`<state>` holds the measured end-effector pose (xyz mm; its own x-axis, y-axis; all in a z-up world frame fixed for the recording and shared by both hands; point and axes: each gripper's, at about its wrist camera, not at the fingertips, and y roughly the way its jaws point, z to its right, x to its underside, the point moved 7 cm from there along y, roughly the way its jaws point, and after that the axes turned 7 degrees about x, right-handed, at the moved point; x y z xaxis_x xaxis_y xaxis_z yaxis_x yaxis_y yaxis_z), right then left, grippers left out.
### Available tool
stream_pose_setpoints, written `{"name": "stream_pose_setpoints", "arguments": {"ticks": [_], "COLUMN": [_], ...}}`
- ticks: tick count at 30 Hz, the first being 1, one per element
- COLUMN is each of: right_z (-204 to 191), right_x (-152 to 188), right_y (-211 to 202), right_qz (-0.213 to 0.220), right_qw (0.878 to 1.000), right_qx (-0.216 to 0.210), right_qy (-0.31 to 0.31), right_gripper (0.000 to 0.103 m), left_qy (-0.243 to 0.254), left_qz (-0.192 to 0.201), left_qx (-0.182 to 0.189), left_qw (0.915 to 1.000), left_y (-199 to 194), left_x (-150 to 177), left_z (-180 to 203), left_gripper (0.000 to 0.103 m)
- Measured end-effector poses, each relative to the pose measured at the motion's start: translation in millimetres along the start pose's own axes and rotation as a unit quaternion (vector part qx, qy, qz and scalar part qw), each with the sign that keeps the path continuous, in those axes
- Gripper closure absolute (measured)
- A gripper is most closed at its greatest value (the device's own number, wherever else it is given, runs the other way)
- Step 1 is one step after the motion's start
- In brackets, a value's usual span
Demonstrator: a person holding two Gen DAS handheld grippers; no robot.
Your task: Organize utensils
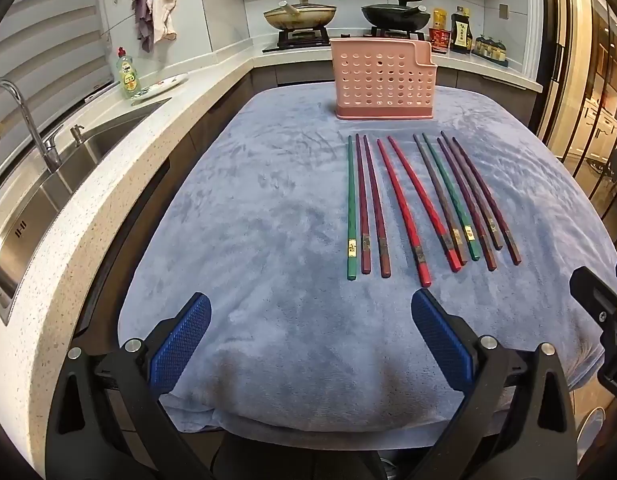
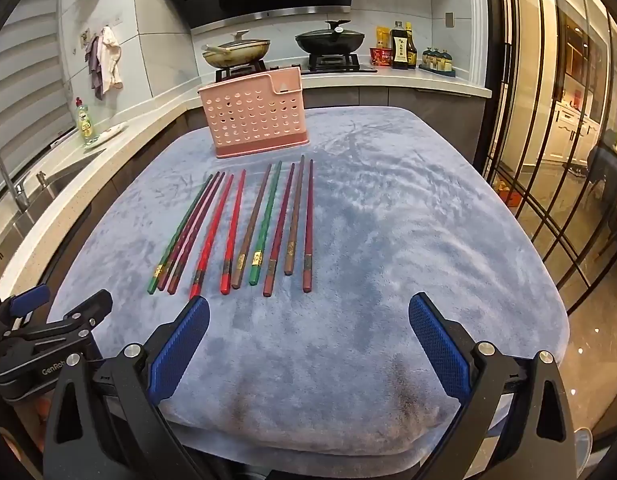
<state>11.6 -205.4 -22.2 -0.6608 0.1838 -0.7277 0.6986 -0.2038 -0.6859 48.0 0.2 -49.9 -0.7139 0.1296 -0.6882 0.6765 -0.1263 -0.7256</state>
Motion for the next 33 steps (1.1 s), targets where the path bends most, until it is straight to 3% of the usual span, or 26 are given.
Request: {"name": "stream_pose_setpoints", "arguments": {"ticks": [33], "right_z": [-6], "right_x": [-7], "right_y": [-4], "right_qz": [0.006], "right_qw": [1.0], "right_qx": [-0.004], "right_qy": [-0.006], "right_gripper": [0.007], "left_qy": [-0.013], "left_qz": [0.004], "left_qx": [0.001], "left_qw": [0.9999], "left_y": [-1], "left_x": [-8], "left_z": [-2], "left_gripper": [0.007]}}
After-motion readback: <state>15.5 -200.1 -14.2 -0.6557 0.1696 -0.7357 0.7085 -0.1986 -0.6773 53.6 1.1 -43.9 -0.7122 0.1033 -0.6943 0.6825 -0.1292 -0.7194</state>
